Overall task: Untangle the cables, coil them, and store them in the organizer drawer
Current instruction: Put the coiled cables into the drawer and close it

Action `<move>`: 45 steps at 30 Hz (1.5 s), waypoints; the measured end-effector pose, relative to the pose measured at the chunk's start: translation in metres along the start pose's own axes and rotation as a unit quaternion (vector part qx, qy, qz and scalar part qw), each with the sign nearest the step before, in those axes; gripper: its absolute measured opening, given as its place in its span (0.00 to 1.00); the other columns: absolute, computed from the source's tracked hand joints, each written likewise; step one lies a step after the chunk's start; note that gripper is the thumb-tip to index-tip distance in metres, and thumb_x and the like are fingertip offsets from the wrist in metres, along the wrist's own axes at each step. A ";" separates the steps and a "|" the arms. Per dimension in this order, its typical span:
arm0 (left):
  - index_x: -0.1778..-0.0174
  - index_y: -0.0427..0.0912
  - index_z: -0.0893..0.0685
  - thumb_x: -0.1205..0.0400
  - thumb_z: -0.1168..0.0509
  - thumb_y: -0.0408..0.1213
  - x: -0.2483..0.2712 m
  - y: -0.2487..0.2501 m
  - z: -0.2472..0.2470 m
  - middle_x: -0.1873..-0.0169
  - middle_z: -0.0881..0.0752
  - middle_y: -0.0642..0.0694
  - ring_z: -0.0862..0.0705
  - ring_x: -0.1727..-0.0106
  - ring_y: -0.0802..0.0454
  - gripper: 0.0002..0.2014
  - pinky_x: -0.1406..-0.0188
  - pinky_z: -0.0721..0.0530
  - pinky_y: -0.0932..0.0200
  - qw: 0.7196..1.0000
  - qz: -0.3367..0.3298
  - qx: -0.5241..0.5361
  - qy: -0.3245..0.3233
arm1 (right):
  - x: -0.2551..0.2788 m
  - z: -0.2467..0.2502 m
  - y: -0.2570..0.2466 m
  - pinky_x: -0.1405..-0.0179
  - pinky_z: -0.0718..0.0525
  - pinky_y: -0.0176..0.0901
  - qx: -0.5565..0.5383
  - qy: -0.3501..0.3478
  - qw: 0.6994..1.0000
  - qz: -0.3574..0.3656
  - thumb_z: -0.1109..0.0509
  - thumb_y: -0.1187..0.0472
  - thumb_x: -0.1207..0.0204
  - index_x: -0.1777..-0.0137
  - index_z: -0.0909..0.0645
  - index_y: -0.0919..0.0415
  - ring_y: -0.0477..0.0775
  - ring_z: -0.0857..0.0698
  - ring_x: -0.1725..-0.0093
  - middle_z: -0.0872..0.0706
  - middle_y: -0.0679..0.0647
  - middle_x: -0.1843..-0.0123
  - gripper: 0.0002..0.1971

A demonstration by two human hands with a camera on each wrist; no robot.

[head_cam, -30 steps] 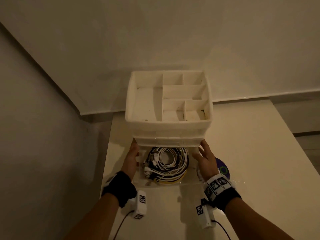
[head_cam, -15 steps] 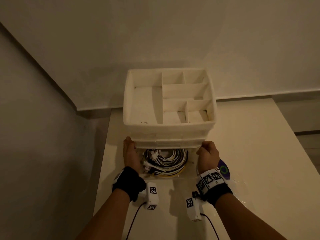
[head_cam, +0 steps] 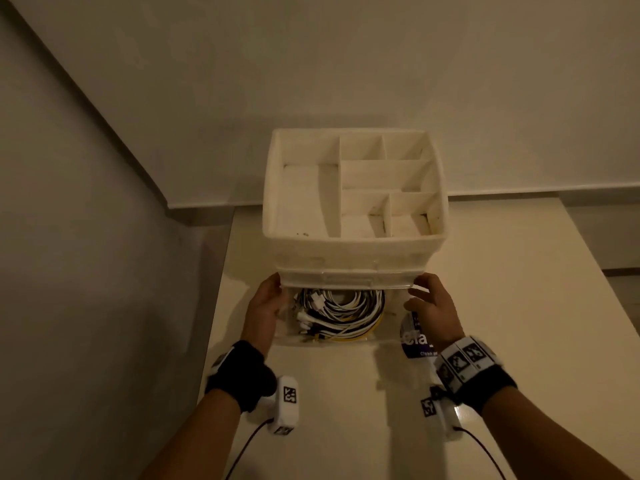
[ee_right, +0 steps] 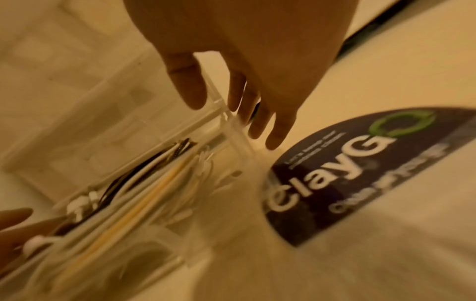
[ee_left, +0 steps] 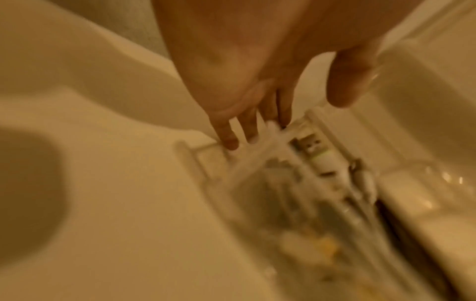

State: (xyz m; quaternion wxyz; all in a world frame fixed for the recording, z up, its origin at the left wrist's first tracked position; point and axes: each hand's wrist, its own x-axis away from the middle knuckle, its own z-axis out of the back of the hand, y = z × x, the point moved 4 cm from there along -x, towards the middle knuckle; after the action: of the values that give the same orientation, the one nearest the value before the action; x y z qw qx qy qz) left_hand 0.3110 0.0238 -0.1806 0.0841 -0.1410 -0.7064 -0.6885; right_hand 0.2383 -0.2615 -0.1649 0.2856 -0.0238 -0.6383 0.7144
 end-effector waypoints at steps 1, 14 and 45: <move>0.29 0.58 0.23 0.24 0.31 0.45 0.004 -0.004 0.001 0.33 0.19 0.60 0.26 0.27 0.56 0.25 0.30 0.28 0.52 0.999 -0.016 -0.030 -0.039 | 0.002 0.000 0.005 0.43 0.17 0.57 -0.005 -0.044 0.999 -0.002 0.33 0.75 0.31 0.33 0.26 0.55 0.59 0.22 0.34 0.19 0.51 0.35 0.27; 0.25 0.53 0.30 0.38 0.15 0.46 -0.001 -0.014 -0.025 0.35 0.19 0.57 0.21 0.31 0.53 0.46 0.33 0.19 0.48 0.996 -0.027 -0.040 0.069 | 0.017 -0.028 0.030 0.34 0.21 0.68 -0.057 0.068 0.995 -0.034 0.23 0.41 0.41 0.33 0.27 0.34 0.59 0.20 0.31 0.18 0.54 0.32 0.33; 0.24 0.63 0.32 0.29 0.29 0.43 0.013 0.003 0.020 0.29 0.23 0.64 0.24 0.31 0.69 0.36 0.36 0.20 0.53 0.983 -0.049 -0.134 -0.116 | 0.010 0.013 0.016 0.29 0.24 0.56 0.105 -0.168 0.980 0.026 0.30 0.73 0.35 0.24 0.42 0.36 0.52 0.32 0.23 0.37 0.41 0.22 0.46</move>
State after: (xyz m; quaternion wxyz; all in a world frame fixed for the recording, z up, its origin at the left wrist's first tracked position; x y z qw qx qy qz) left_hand 0.3009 0.0454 -0.1745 -0.0523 -0.1951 -0.6186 -0.7593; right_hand 0.2187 -0.2696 -0.1745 0.1569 0.1103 -0.5974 0.7786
